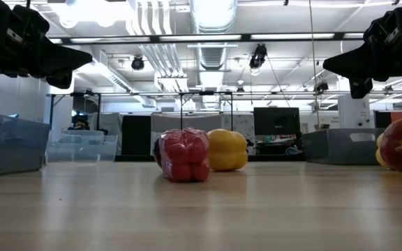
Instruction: Sort produce into baskets
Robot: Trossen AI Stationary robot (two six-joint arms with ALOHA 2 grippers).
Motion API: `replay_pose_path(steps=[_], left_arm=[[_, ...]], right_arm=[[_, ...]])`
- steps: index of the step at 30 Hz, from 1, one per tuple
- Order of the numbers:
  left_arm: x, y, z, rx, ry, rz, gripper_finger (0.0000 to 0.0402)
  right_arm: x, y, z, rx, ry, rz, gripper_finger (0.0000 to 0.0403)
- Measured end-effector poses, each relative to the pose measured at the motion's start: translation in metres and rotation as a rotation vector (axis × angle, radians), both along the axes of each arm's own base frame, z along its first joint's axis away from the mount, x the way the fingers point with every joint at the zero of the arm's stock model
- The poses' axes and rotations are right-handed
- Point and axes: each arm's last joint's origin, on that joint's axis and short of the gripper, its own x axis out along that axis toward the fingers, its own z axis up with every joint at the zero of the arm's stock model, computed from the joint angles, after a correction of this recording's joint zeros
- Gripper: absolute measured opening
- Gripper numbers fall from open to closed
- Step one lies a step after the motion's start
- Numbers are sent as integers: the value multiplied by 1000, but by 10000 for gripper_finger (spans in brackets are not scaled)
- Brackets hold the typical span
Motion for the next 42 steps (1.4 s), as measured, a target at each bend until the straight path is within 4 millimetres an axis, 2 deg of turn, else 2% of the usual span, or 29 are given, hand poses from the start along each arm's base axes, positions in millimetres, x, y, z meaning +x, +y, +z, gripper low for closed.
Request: replay_pose_path(steps=[9, 12, 14, 17, 19, 24, 28, 32, 36, 42], left_arm=[[0, 0, 0, 0, -1, 6, 0], [0, 2, 1, -21, -18, 76, 0], [-1, 3, 4, -179, -68, 77, 0], [-2, 3, 13, -623, -219, 31, 0], [-2, 5, 15, -799, -298, 78, 0], [-1, 7, 24, -763, -362, 115, 0], [6, 6, 38, -702, -235, 115, 7], [18, 5, 47, -580, -47, 136, 48], [33, 5, 54, -477, 95, 175, 120], [63, 6, 64, -600, 161, 247, 246]], right_arm=[[0, 0, 0, 0, 0, 0, 27], [0, 0, 0, 0, 0, 0, 27], [0, 0, 0, 0, 0, 0, 27], [0, 0, 0, 0, 0, 0, 27], [0, 0, 0, 0, 0, 0, 27], [0, 0, 0, 0, 0, 0, 27], [0, 0, 0, 0, 0, 0, 27], [0, 0, 0, 0, 0, 0, 27], [0, 0, 0, 0, 0, 0, 27], [0, 0, 0, 0, 0, 0, 27]])
